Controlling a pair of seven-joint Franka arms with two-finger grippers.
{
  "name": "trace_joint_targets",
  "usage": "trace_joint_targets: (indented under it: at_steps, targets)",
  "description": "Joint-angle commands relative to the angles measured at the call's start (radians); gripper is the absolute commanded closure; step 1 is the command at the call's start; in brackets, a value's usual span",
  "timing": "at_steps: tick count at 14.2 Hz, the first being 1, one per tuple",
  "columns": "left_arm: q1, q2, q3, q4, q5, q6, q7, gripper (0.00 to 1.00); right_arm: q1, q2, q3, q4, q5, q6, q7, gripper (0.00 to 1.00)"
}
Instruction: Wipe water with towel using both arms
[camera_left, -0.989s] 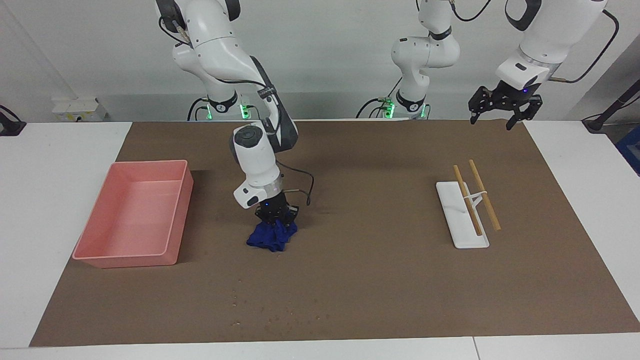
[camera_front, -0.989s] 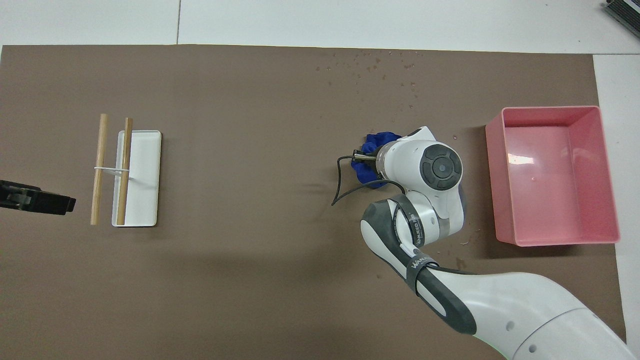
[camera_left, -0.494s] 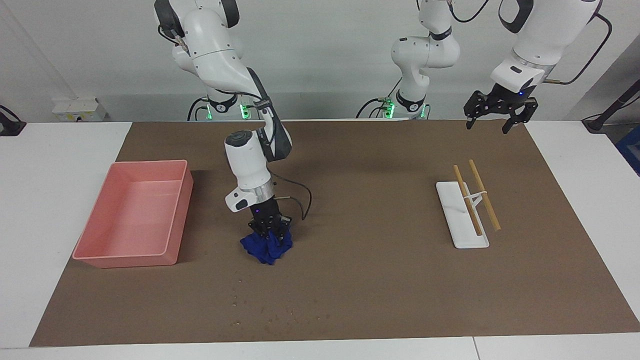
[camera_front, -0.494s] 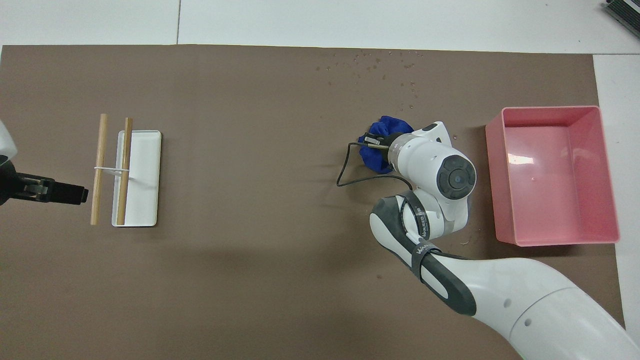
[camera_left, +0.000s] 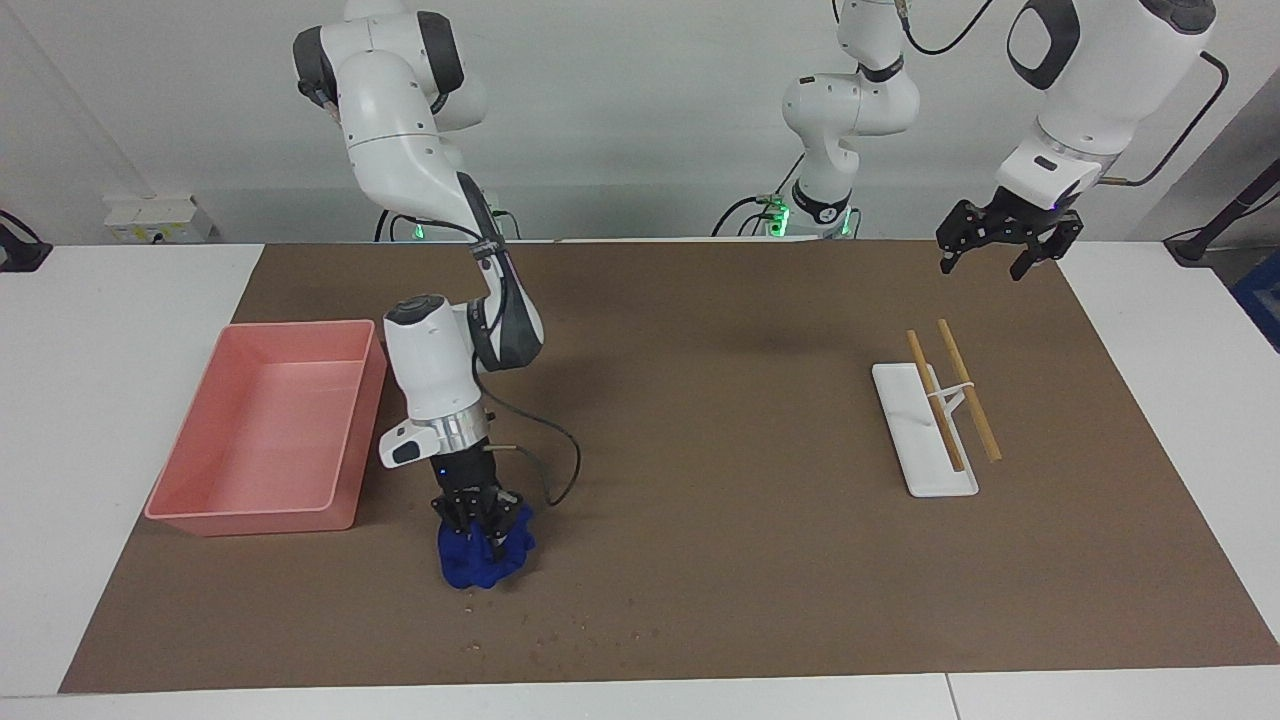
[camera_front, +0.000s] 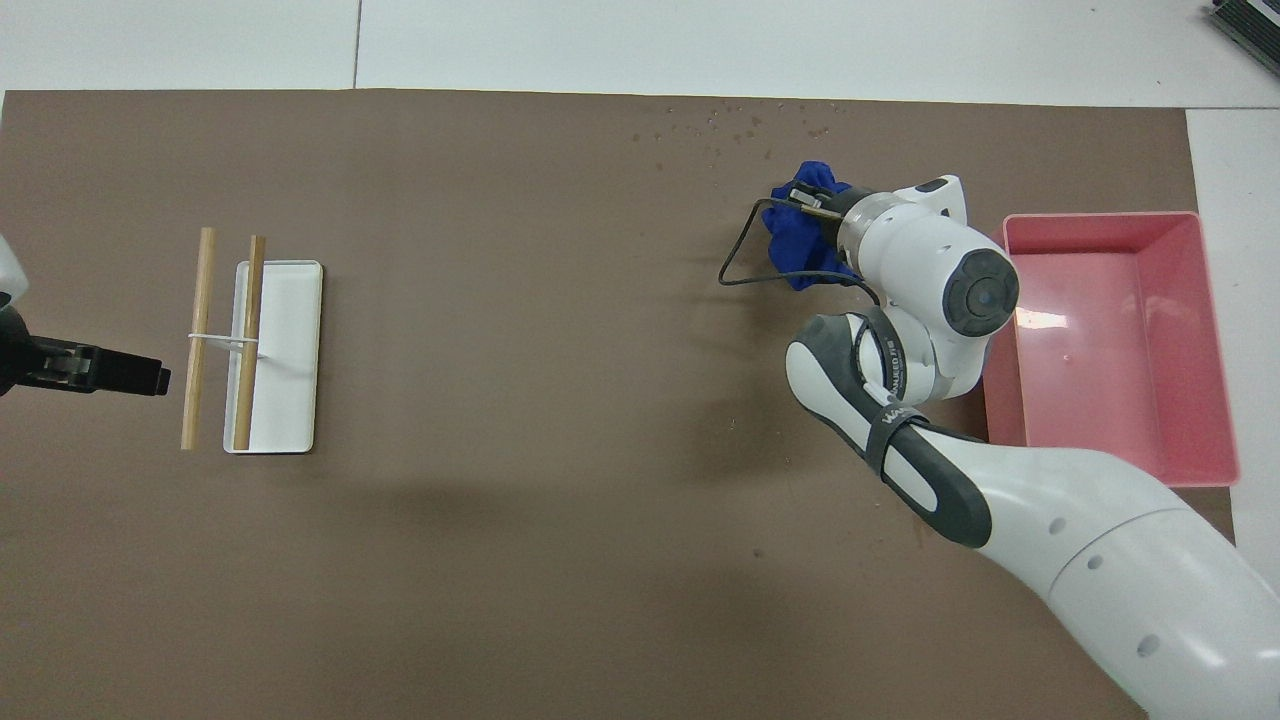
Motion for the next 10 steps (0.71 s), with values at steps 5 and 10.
trace_joint_targets:
  at_steps: [5, 10]
  targets:
    - [0.075, 0.055, -0.063, 0.028, -0.014, 0.008, 0.0, 0.0, -0.053, -0.173, 0.007, -0.01, -0.02, -0.113, -0.041, 1.0]
    - [0.067, 0.08, -0.061, 0.016, -0.014, 0.011, -0.001, 0.0, -0.121, -0.468, 0.007, -0.177, -0.02, -0.422, -0.128, 1.0]
